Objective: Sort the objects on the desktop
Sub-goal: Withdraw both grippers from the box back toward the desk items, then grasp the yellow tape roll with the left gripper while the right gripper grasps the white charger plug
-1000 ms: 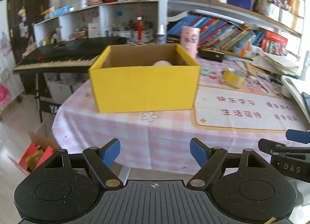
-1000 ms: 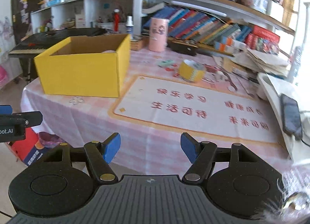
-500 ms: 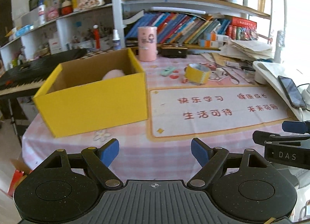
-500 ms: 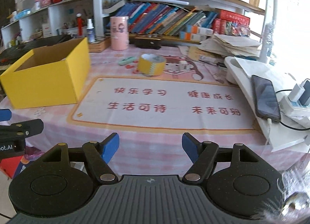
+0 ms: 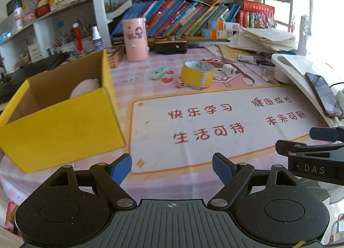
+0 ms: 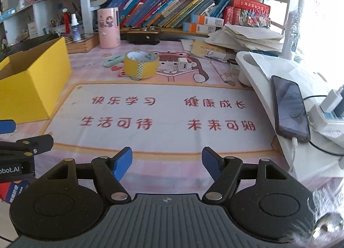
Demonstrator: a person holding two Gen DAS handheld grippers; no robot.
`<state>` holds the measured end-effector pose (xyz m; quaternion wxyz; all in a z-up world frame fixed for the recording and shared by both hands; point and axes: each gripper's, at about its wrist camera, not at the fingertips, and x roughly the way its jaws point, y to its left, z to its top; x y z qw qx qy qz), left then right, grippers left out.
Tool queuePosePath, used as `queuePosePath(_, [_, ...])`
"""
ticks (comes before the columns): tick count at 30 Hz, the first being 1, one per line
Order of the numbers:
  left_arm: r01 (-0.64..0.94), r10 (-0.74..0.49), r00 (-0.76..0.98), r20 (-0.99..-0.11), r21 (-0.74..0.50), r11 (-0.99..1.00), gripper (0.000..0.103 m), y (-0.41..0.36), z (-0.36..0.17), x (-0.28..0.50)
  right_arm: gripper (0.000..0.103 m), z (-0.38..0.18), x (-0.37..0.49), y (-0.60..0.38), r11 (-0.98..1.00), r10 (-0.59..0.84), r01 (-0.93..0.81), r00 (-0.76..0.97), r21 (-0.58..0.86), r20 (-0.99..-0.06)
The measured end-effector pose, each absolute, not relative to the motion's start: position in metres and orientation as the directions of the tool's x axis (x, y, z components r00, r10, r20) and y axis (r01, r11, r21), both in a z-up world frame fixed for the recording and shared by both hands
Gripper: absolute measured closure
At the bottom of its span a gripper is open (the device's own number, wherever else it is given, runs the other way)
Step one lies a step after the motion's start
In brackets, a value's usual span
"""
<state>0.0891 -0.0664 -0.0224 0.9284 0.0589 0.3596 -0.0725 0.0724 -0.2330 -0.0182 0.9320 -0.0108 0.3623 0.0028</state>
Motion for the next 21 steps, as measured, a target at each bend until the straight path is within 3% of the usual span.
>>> queuePosePath(11, [0.117,-0.055,0.728,-0.683,0.045,0.992,0.019,-0.102,-0.026,0.154,0.034,-0.018,0.143,-0.270,0.999,0.022,-0.045,0.734,-0.016,-0.679])
queuePosePath(21, [0.082,-0.037,0.774,-0.632,0.042,0.996,0.019,-0.130,-0.025,0.198,0.034,-0.016,0.198,-0.303,0.996,0.068,-0.088,0.728,0.006,-0.682])
